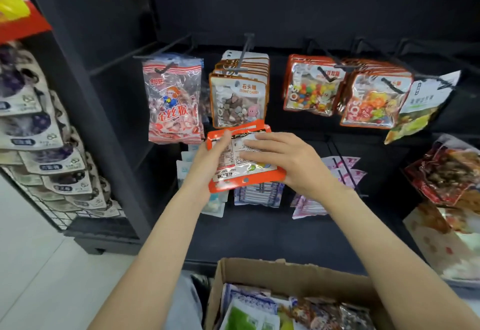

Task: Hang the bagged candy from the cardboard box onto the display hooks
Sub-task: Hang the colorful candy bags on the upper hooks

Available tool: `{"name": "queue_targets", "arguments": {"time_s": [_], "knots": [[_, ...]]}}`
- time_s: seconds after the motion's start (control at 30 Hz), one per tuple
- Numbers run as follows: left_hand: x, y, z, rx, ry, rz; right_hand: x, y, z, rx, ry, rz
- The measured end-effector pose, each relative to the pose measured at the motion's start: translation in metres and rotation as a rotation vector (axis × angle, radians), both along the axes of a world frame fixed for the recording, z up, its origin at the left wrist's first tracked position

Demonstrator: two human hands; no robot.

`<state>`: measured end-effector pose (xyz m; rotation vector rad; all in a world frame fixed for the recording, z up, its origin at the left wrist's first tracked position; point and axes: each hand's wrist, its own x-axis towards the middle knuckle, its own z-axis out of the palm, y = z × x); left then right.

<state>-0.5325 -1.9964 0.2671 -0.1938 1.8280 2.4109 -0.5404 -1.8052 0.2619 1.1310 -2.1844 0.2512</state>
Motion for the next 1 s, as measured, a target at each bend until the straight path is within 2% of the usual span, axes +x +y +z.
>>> {"name": "queue_targets", "arguments": {"time_s": [0.07,0.1,0.2,0.27,0.3,0.37,0.47,0.57,0.7,0.77,0.9,1.0], "knots": [[-0.001,-0.003,0.001,0.05,-0.016,0.0,0.008,0.002,0.01,-0.104,-0.144,0.053],[-0.002,-0.005,-0.001,0.001,0.013,0.027,0.015,0.002,0.016,-0.228,-0.255,0.067],[-0.002,-0.012,-0.006,-0.316,0.176,0.067,0.03,0.003,0.032,-0.76,-0.532,-0.039],[0.006,-0.01,-0.003,-0.409,0.283,0.072,0.032,0.012,0.033,-0.976,-0.745,-0.109],[0.011,-0.006,0.0,-0.437,0.324,0.065,0.034,0.015,0.033,-1.003,-0.825,-0.133],[0.02,0.003,0.007,-0.448,0.352,0.02,0.036,0.019,0.03,-0.957,-0.864,-0.178],[0.028,0.016,0.013,-0.403,0.335,-0.062,0.04,0.021,0.022,-0.934,-0.819,-0.231],[0.03,0.028,0.009,-0.521,0.361,-0.087,0.043,0.028,0.019,-0.996,-0.718,-0.295],[0.021,0.057,-0.001,-0.554,0.414,0.016,0.05,0.039,0.007,-1.142,-0.67,-0.273],[0.013,0.076,-0.002,-0.572,0.445,0.039,0.051,0.046,-0.002,-1.056,-0.645,-0.245],[0.0,0.11,0.004,-0.635,0.519,0.055,0.037,0.066,0.0,-0.974,-0.529,-0.415],[-0.012,0.124,0.011,-0.663,0.544,0.101,0.021,0.075,0.011,-0.921,-0.496,-0.457]]}}
